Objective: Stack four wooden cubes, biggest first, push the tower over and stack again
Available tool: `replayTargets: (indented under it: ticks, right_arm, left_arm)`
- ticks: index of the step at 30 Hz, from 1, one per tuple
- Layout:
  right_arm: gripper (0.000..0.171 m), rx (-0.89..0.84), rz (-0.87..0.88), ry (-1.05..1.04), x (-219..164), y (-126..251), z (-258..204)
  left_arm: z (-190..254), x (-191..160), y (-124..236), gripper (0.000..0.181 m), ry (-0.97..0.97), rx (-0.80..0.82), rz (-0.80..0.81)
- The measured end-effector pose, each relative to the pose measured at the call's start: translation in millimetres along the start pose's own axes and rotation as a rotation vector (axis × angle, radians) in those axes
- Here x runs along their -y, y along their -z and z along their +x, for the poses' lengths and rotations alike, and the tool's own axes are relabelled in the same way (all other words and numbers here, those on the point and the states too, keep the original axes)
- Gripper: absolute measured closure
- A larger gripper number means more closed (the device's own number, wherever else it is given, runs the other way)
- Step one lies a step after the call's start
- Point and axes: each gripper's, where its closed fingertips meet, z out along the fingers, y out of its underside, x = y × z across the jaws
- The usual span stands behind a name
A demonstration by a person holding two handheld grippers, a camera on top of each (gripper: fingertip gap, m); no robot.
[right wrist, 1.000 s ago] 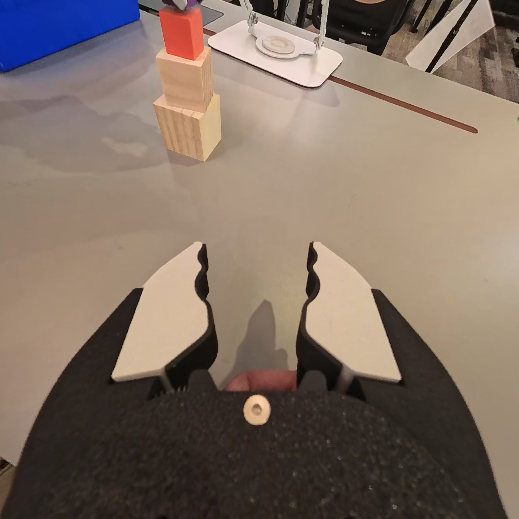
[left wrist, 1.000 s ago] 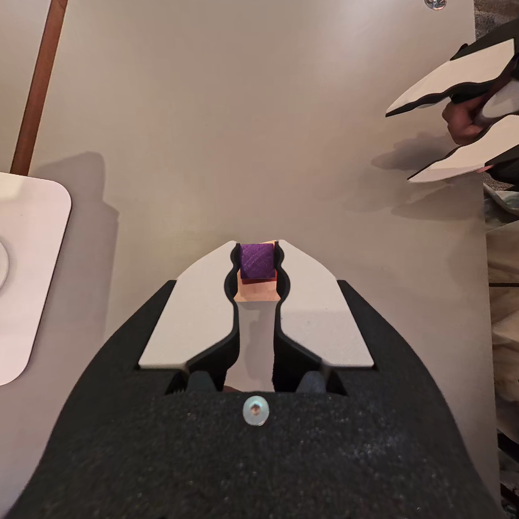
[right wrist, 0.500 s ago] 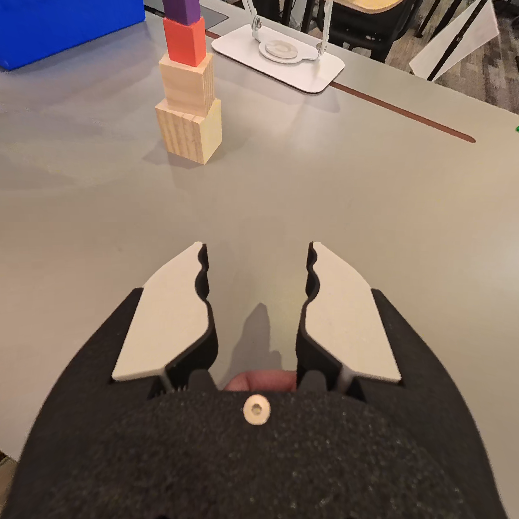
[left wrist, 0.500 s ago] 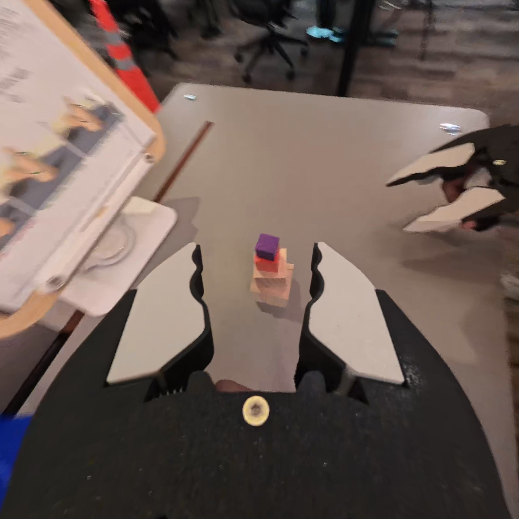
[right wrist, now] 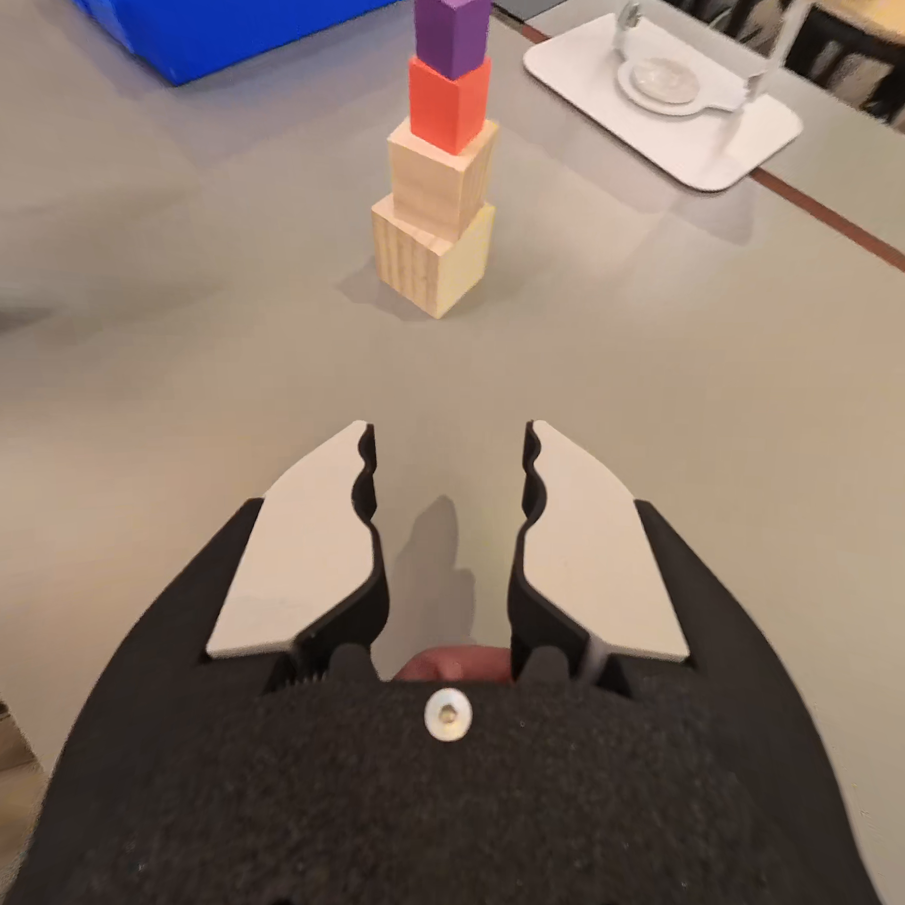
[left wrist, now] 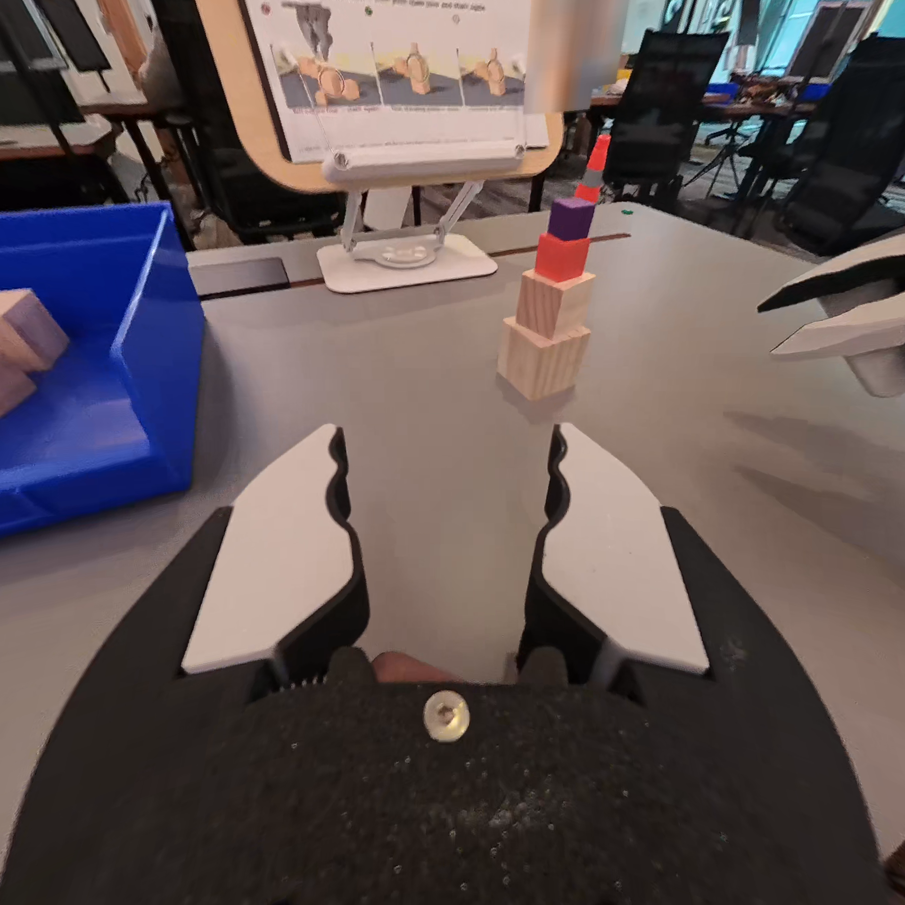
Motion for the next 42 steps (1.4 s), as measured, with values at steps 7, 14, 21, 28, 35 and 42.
replayTargets:
  ticks: [7, 14, 21, 28, 35, 42]
  right_arm:
    - [0.114, -0.009, -0.019, -0.125, 2, -20, -4]
    - [0.116, -0.043, -0.036, -0.113, 1, -23, -2]
    - [0.120, -0.033, -0.057, -0.051, 7, -26, 0]
    - [0.121, -0.025, -0.052, -0.032, 11, -28, 2]
    - [0.121, -0.018, -0.057, -0.018, 12, -31, 2]
    - [0.171, 0.072, -0.091, 0.113, 11, -35, 3]
  left_arm:
    - [-3, -9, -2, 0.112, 0.112, -0.019, -0.015]
    - [-2, -20, -7, 0.115, 0.102, -0.028, -0.053]
    - [-3, -21, -7, 0.115, 0.117, -0.035, -0.062]
    - [0, -24, -9, 0.116, 0.109, -0.044, -0.082]
    - [1, -24, -10, 0.116, 0.105, -0.049, -0.087]
    - [1, -25, -10, 0.116, 0.112, -0.055, -0.093]
